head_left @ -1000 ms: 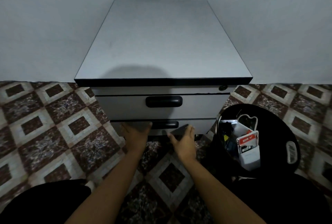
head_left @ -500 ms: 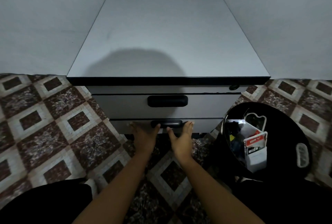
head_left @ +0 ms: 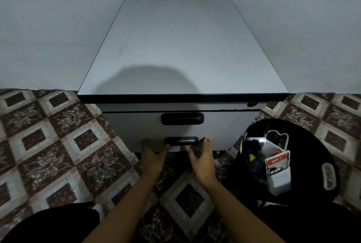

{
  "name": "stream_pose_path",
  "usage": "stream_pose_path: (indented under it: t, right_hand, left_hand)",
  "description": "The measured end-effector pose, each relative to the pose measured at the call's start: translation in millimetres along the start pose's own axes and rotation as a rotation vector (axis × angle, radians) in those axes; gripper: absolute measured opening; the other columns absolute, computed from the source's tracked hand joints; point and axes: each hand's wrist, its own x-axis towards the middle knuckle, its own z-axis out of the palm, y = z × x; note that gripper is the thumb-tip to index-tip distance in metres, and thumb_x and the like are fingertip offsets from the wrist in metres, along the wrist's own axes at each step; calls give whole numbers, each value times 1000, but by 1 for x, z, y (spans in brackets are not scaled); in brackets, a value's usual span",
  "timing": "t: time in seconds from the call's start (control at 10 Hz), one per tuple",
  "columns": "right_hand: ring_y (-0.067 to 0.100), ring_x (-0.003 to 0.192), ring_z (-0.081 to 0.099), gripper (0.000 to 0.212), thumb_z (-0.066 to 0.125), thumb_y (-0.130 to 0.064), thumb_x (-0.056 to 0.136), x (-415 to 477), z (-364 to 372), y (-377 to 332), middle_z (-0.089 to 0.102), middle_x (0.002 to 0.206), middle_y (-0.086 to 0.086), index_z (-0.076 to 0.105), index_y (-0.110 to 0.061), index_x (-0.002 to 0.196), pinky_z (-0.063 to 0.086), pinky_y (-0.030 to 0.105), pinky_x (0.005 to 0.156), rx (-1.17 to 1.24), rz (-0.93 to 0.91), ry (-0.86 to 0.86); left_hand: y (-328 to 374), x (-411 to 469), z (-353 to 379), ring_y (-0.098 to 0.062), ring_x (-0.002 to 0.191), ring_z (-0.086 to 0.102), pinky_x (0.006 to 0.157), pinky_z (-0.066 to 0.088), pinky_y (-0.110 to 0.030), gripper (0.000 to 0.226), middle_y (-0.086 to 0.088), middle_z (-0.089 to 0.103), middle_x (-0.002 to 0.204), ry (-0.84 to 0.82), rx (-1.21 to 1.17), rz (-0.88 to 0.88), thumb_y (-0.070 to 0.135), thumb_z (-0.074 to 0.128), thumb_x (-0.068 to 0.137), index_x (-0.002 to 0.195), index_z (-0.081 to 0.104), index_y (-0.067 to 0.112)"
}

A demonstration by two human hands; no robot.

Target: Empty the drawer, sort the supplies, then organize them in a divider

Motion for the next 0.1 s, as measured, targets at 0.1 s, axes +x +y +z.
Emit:
stream_pose_path:
  t: [0.1]
  right_hand:
    - [17,142,24,69,57,-34,91,-10,-24,4,26,154,5,25,-11,148,21,29,117,-54,-113,-61]
  left_hand:
    - [-2,-9,-23,-27,129,44,107,38,-43,80,-11,43,144,-71,20,40,39,67,83,145,29,8]
